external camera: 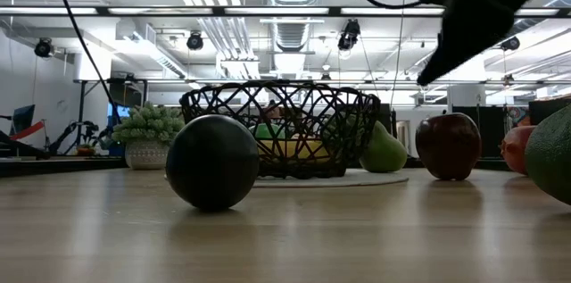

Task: Build produce basket
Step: Put the red apple into the wire basket

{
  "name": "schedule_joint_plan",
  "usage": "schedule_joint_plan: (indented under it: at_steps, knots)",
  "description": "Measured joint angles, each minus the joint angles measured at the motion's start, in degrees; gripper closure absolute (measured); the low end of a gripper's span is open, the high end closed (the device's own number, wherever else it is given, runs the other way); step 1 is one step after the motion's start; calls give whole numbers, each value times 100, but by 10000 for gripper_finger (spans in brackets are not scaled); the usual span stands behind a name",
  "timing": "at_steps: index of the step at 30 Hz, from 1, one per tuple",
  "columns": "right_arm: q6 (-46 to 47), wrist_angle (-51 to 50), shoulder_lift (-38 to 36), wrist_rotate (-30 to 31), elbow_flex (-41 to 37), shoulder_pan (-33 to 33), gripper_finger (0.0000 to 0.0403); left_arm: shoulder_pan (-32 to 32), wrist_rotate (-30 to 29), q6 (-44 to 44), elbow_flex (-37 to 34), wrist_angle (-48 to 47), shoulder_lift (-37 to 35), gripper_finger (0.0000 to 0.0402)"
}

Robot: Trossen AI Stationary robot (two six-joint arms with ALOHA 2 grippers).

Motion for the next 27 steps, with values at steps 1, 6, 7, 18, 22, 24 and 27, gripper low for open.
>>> schedule_joint_plan:
  at_steps: [1, 6, 7, 18, 22, 24, 27]
  knots:
    - [-52, 265, -66, 144, -211, 63, 37, 0, 0, 0, -3, 0, 0, 214]
    - [141, 643, -231, 608, -853, 165, 37, 0, 0, 0, -26, -4, 0, 214]
    - [197, 694, -249, 666, -930, 169, 37, 0, 0, 0, -26, -2, 0, 214]
    - [491, 721, -262, 831, -1202, 166, 37, 0, -2, 0, -26, -2, 0, 214]
    - [818, 711, -258, 828, -1398, 166, 37, 0, -2, 0, -26, -2, 0, 214]
    - [985, 719, -258, 829, -1445, 166, 37, 0, -2, 0, -26, -2, 0, 214]
    - [1127, 792, -258, 787, -1496, 166, 37, 0, -2, 0, -26, -2, 0, 214]
